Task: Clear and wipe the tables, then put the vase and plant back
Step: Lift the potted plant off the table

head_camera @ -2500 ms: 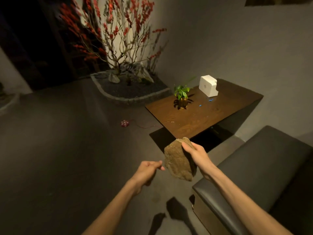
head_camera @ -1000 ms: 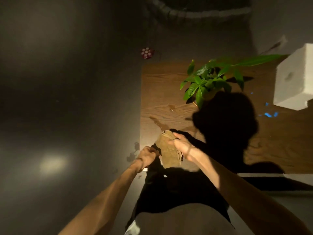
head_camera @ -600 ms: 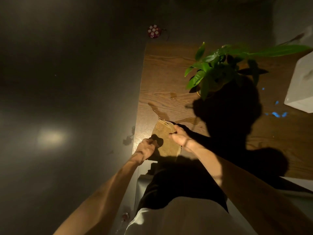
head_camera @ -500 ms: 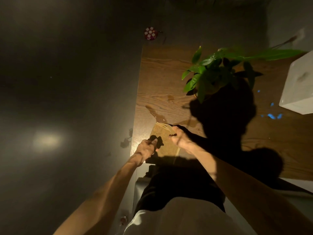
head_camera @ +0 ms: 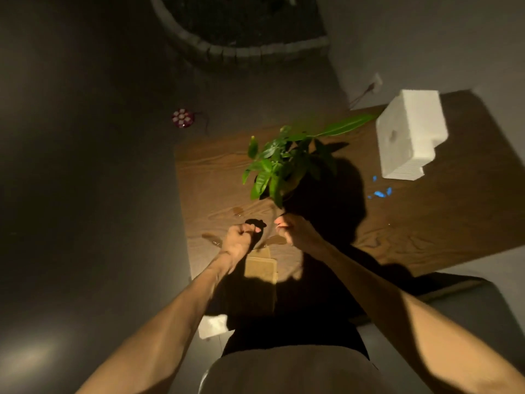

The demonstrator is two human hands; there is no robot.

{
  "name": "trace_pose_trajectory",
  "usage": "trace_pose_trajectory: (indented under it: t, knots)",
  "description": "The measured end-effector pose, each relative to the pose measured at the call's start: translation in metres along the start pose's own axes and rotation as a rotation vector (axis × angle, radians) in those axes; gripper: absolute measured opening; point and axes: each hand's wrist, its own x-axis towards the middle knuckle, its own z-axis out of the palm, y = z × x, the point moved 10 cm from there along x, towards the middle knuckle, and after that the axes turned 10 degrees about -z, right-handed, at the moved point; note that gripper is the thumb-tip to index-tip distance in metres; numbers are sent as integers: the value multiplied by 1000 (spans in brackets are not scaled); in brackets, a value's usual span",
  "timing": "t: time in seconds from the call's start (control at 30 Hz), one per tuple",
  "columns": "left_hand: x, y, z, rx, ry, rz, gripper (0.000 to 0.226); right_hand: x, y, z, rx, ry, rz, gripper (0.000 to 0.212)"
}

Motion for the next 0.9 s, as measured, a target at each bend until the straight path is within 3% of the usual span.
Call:
trace_pose_trajectory:
  t: [0.2, 0.5, 0.7, 0.9]
  knots:
    - [20, 27, 25, -22, 97, 34, 15, -5, 12, -66, 108, 132, -8, 23]
    - [35, 42, 60, -158, 240, -16, 11, 39, 35, -98, 101, -28, -64, 36]
    - [42, 65, 73, -254, 419, 28, 33, 83, 45, -122, 54, -67, -145, 24]
    - [60, 68, 82, -303, 438, 39, 70, 110, 32, -127, -109, -121, -306, 50]
